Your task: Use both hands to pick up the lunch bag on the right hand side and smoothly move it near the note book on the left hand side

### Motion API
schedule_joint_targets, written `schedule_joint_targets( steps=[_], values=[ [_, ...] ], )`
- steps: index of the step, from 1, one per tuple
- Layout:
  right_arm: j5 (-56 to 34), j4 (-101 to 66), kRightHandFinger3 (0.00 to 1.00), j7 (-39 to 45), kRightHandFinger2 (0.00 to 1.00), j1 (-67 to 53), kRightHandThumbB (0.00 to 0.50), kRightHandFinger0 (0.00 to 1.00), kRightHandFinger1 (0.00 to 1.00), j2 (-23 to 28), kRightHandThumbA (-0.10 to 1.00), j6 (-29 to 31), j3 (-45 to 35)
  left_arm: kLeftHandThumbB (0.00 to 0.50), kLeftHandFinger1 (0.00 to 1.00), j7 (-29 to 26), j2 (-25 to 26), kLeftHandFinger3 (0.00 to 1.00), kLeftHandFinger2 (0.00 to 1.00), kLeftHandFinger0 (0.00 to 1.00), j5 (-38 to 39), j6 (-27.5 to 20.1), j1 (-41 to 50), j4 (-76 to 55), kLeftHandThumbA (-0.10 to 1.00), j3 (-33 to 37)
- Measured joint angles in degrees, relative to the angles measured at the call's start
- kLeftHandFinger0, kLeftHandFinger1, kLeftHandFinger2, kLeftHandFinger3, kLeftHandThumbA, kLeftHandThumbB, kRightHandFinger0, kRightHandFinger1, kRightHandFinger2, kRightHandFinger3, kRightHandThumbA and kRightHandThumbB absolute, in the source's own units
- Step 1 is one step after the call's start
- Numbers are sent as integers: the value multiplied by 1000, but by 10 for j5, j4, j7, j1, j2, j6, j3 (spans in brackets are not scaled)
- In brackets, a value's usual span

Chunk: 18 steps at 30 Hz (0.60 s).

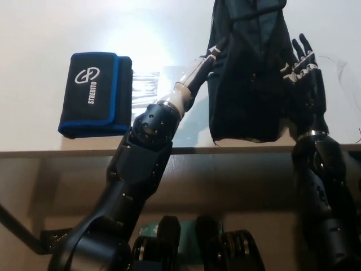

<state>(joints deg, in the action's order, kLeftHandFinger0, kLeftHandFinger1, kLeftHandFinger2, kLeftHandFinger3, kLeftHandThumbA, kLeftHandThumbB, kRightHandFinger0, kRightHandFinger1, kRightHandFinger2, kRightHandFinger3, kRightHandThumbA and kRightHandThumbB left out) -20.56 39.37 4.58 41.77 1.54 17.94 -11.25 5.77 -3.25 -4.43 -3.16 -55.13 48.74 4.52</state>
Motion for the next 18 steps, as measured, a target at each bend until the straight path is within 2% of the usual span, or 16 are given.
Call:
schedule_joint_targets(
  steps=[3, 4, 5, 9, 13, 14, 18],
  values=[
    [-24, 5, 1000, 20, 1000, 5, 357, 1000, 1000, -13, 1000, -6, -9, 491, 1000, -2, -2, 1000, 1000, 1000, 0, -7, 0, 2, 1000, 0],
    [-32, 5, 1000, 26, 1000, 5, 359, 1000, 1000, -17, 1000, -9, -11, 496, 1000, -3, -2, 1000, 1000, 1000, 0, -8, 0, 2, 1000, 0],
    [-36, 5, 1000, 29, 1000, 5, 380, 1000, 1000, -19, 1000, -11, -12, 490, 1000, -4, -2, 1000, 1000, 1000, 0, -8, 1, 2, 1000, 0],
    [-66, 6, 1000, 56, 1000, 5, 409, 1000, 1000, -31, 1000, -28, -15, 432, 1000, -11, -1, 1000, 1000, 1000, 1, -11, 8, -7, 1000, -1],
    [-89, 6, 1000, 75, 1000, 6, 411, 1000, 1000, -36, 1000, -44, -17, 414, 1000, -13, 2, 1000, 1000, 1000, 2, -12, 25, -31, 1000, -4],
    [-93, 6, 1000, 78, 1000, 6, 404, 1000, 1000, -38, 1000, -47, -17, 441, 1000, -13, 3, 1000, 1000, 1000, 2, -12, 30, -41, 1000, -5],
    [-105, 9, 1000, 91, 1000, 7, 390, 1000, 1000, -49, 1000, -57, -17, 434, 1000, -18, 5, 1000, 1000, 1000, 4, -10, 57, -82, 1000, -18]
  ],
)
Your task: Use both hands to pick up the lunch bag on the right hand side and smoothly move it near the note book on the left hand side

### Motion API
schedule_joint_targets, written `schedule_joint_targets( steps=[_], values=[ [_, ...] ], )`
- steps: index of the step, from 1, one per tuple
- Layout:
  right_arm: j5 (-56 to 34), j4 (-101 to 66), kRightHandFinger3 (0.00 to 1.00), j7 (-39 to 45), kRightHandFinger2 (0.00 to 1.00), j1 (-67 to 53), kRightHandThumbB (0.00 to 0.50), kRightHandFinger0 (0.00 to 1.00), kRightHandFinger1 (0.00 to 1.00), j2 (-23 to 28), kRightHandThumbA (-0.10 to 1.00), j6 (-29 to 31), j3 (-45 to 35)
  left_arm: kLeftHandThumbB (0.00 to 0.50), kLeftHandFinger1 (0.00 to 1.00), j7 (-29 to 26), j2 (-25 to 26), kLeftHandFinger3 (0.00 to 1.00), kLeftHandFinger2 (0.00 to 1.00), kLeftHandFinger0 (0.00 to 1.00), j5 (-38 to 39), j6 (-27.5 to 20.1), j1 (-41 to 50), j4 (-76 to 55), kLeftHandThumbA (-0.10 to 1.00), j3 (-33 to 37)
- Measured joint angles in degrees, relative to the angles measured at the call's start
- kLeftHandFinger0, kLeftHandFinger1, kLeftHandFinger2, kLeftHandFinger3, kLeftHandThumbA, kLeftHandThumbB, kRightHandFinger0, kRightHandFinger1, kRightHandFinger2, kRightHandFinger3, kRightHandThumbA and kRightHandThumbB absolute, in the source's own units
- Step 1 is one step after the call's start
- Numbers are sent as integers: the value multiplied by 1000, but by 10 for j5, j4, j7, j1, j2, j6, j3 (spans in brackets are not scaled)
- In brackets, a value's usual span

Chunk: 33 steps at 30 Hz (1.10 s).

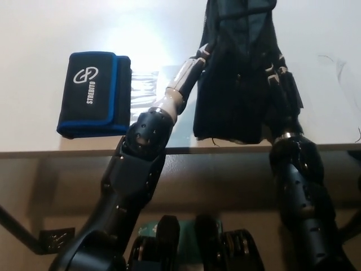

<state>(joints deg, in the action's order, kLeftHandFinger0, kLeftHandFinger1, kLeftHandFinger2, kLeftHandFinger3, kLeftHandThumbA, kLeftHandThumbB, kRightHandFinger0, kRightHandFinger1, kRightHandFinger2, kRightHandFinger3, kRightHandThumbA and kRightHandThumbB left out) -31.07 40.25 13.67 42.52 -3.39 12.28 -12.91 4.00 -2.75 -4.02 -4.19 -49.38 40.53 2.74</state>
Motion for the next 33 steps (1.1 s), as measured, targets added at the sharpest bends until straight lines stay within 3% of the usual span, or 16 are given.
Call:
schedule_joint_targets(
  steps=[8, 13, 18, 19, 20, 29, 33],
  values=[
    [-6, 25, 1000, 17, 1000, 18, 363, 1000, 1000, -22, 1000, -11, 10, 368, 1000, 0, 14, 1000, 1000, 1000, 15, 0, 51, -73, 1000, -34],
    [-5, 58, 1000, 23, 1000, 38, 393, 1000, 1000, -40, 1000, -12, 16, 346, 1000, 1, 27, 1000, 1000, 1000, 34, 0, 72, -101, 1000, -57],
    [-4, 98, 1000, 28, 1000, 62, 399, 1000, 1000, -52, 1000, -7, 17, 371, 1000, 1, 34, 1000, 1000, 1000, 50, -1, 84, -112, 1000, -74],
    [-4, 108, 1000, 29, 1000, 68, 399, 1000, 1000, -55, 1000, -4, 17, 369, 1000, 1, 37, 1000, 1000, 1000, 53, -1, 87, -117, 1000, -76],
    [-4, 115, 1000, 29, 1000, 72, 393, 1000, 1000, -56, 1000, -2, 17, 338, 1000, 1, 39, 1000, 1000, 1000, 54, -1, 88, -120, 1000, -77],
    [0, 193, 1000, 34, 1000, 119, 386, 1000, 1000, -72, 1000, 23, 16, 349, 1000, 0, 66, 1000, 1000, 1000, 66, -1, 83, -124, 1000, -91],
    [4, 223, 1000, 35, 1000, 136, 377, 1000, 1000, -76, 1000, 38, 15, 329, 1000, 0, 70, 1000, 1000, 1000, 71, -1, 77, -123, 1000, -95]
  ],
)
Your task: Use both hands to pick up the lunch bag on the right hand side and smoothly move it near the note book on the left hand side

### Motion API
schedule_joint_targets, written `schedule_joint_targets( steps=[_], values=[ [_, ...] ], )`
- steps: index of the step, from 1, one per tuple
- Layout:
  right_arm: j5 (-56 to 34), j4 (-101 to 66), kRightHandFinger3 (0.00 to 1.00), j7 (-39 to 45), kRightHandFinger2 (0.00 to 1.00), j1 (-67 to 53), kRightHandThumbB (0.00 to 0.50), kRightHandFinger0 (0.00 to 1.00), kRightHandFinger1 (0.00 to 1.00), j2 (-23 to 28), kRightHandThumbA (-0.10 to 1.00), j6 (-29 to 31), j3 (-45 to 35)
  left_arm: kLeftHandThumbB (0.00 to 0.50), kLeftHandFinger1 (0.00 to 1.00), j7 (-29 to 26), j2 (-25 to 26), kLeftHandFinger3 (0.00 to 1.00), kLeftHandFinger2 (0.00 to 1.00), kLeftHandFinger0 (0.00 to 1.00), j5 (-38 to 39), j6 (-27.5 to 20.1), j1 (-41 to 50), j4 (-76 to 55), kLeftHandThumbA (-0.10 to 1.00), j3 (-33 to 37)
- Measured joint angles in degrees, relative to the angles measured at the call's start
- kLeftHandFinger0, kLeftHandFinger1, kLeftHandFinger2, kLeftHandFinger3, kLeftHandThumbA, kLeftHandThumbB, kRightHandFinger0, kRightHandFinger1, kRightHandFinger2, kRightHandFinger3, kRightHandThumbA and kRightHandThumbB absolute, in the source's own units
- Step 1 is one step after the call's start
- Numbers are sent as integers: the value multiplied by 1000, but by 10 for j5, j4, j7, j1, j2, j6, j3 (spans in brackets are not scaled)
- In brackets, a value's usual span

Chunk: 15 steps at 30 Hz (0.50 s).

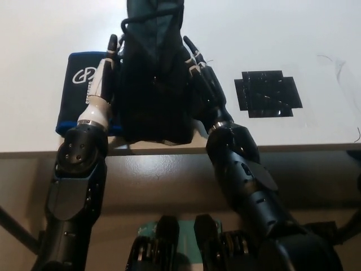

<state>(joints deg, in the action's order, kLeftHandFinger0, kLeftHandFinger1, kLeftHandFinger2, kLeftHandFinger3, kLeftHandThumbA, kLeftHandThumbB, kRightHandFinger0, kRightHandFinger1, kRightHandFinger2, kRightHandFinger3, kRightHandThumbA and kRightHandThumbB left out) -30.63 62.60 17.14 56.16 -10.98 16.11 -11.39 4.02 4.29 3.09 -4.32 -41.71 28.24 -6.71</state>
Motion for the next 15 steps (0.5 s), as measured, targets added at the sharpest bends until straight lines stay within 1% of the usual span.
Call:
schedule_joint_targets(
  steps=[2, 4, 5, 6, 7, 8, 9, 11, 13, 15],
  values=[
    [2, 11, 1000, 0, 1000, 6, 370, 1000, 1000, 0, 1000, 6, 0, 332, 1000, 0, 1, 1000, 1000, 1000, 1, 0, 0, 0, 1000, 0],
    [3, 21, 1000, 0, 1000, 12, 376, 1000, 1000, 0, 1000, 11, 0, 343, 1000, 0, 2, 1000, 1000, 1000, 1, 0, 0, 0, 1000, 0],
    [3, 26, 1000, 0, 1000, 15, 390, 1000, 1000, 0, 1000, 14, -1, 343, 1000, -1, 3, 1000, 1000, 1000, 1, 0, 0, 0, 1000, 0],
    [4, 28, 1000, 0, 1000, 17, 350, 1000, 1000, 0, 1000, 15, 0, 361, 1000, -1, 3, 1000, 1000, 1000, 1, 0, 0, 0, 1000, 0],
    [6, 30, 1000, 0, 1000, 18, 327, 1000, 1000, -1, 1000, 19, 0, 376, 1000, -1, 4, 1000, 1000, 1000, 1, 0, 0, 0, 1000, 1],
    [10, 32, 1000, -2, 1000, 18, 323, 1000, 1000, 0, 1000, 25, 3, 380, 1000, -1, 5, 1000, 1000, 1000, 1, 0, 0, 0, 1000, 1],
    [19, 33, 1000, -8, 1000, 18, 349, 1000, 1000, 0, 1000, 34, 10, 388, 1000, -1, 6, 1000, 1000, 1000, 0, 0, 0, 0, 1000, 2],
    [35, 31, 1000, -23, 1000, 16, 317, 1000, 1000, 2, 1000, 42, 23, 425, 1000, -1, 8, 1000, 1000, 1000, 0, 0, 2, 0, 1000, 3],
    [53, 28, 1000, -39, 1000, 11, 336, 1000, 1000, 7, 1000, 47, 38, 413, 1000, -1, 9, 1000, 1000, 1000, -4, 0, 5, 2, 1000, 6],
    [68, 25, 1000, -55, 1000, 6, 339, 1000, 1000, 13, 1000, 51, 49, 442, 1000, -1, 13, 1000, 1000, 1000, -9, 0, 11, 3, 1000, 11]
  ],
)
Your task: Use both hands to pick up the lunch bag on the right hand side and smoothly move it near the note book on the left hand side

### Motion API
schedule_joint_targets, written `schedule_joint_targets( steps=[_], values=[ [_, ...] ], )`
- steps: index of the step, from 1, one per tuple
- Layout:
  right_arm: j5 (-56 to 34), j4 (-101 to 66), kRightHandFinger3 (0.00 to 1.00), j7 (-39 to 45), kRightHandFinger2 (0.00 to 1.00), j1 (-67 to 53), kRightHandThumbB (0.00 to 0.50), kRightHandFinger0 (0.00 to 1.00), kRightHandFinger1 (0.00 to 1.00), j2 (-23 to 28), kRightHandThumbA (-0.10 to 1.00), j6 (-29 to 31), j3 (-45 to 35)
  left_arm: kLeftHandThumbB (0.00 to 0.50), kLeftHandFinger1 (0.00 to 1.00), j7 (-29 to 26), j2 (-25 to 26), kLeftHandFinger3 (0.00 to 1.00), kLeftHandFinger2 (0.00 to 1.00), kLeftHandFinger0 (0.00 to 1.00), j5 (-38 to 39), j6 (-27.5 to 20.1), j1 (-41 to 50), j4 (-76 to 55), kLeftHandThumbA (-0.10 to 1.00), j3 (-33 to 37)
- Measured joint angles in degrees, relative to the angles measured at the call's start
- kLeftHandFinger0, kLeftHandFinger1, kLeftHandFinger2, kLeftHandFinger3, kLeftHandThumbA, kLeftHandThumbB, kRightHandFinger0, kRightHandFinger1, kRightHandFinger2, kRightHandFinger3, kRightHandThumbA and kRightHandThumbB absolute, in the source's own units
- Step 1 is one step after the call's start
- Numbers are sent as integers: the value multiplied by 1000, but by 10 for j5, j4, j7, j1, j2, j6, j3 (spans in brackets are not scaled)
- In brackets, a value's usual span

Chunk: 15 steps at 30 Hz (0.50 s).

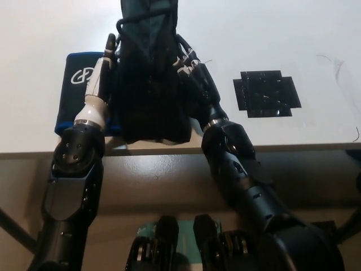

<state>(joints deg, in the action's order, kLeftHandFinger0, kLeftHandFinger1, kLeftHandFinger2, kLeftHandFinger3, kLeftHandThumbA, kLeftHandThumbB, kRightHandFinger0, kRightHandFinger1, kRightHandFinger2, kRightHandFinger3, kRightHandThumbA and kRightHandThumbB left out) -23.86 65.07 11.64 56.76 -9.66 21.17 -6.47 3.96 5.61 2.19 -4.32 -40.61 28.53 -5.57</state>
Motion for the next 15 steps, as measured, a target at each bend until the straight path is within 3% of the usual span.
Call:
schedule_joint_targets(
  steps=[7, 10, 15],
  values=[
    [53, -43, 1000, -45, 1000, -34, 412, 1000, 1000, 23, 1000, 2, 27, 496, 1000, 1, 27, 1000, 1000, 1000, -26, 1, 28, -4, 1000, 20],
    [80, -76, 1000, -63, 1000, -61, 362, 1000, 1000, 34, 1000, 2, 37, 500, 1000, 1, 47, 1000, 1000, 1000, -39, 1, 46, -16, 1000, 25],
    [124, -146, 1000, -86, 1000, -116, 380, 1000, 1000, 58, 1000, 1, 44, 500, 1000, 2, 87, 1000, 1000, 1000, -64, 2, 86, -62, 1000, 28]
  ],
)
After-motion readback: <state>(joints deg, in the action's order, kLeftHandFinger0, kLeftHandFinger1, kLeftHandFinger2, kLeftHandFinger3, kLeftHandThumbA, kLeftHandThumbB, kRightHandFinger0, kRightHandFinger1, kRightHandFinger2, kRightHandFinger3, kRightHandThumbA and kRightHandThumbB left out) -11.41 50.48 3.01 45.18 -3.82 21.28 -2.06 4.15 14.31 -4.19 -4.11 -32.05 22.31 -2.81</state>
